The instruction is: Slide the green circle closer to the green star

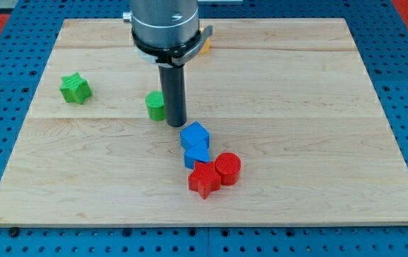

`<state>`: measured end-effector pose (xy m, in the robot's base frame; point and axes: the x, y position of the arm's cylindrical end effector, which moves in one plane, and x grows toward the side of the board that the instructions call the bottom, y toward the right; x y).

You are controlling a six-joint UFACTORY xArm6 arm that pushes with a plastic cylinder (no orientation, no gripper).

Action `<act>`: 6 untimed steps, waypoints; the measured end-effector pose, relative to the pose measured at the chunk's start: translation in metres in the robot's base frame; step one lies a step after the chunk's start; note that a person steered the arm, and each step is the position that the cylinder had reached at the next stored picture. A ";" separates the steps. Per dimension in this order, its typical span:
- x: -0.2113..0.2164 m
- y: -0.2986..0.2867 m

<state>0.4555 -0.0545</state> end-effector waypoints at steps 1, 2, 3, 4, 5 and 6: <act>-0.030 -0.031; -0.053 -0.046; -0.052 -0.011; -0.082 -0.011; -0.083 -0.021; -0.080 -0.037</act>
